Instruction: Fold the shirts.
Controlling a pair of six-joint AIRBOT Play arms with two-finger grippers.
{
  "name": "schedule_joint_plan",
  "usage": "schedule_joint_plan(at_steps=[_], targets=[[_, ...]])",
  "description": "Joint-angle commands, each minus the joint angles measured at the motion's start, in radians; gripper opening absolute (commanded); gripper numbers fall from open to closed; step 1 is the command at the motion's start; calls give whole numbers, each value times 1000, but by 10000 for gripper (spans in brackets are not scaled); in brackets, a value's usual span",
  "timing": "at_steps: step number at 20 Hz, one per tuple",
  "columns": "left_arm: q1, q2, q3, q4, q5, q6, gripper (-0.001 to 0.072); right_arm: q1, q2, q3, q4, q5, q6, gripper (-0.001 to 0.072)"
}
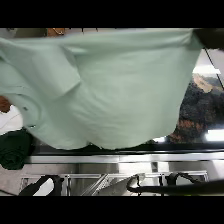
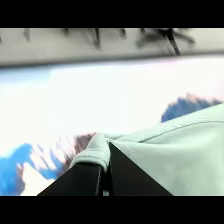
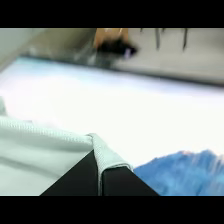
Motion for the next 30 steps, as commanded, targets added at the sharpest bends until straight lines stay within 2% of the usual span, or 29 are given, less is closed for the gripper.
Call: schedule_joint_plan(at_steps=[1, 3, 5, 9, 12, 16, 24, 27, 29, 30], targets=[[-155, -233, -145, 104, 40, -2, 16, 41, -246, -94, 0, 45, -19, 19], [-202, -393, -165, 144, 155, -2, 17, 55, -403, -100, -1, -22, -29, 19], [-214, -544, -98, 161, 215, -23, 16, 53, -523, -95, 39, -123, -29, 19], [-213, -764, 106, 170, 171, -74, 16, 53, -664, -27, 56, -172, -29, 19], [-214, -850, 207, 279, 75, -140, 16, 45, -684, -2, 17, -177, -29, 19], [-214, -879, 201, 351, -43, -182, 16, 29, -684, -1, -65, -165, -22, 19], [-217, -879, 75, 334, 25, -185, 16, 31, -718, -3, -92, -116, -21, 20], [-228, -879, 64, 335, 39, -185, 16, 32, -726, -3, -193, -111, 48, 20], [-228, -879, 82, 332, 26, -187, 20, 32, -716, -2, -214, -99, 55, 21], [-228, -879, 106, 333, -6, -204, 87, 32, -705, -2, -214, -87, 55, 113]])
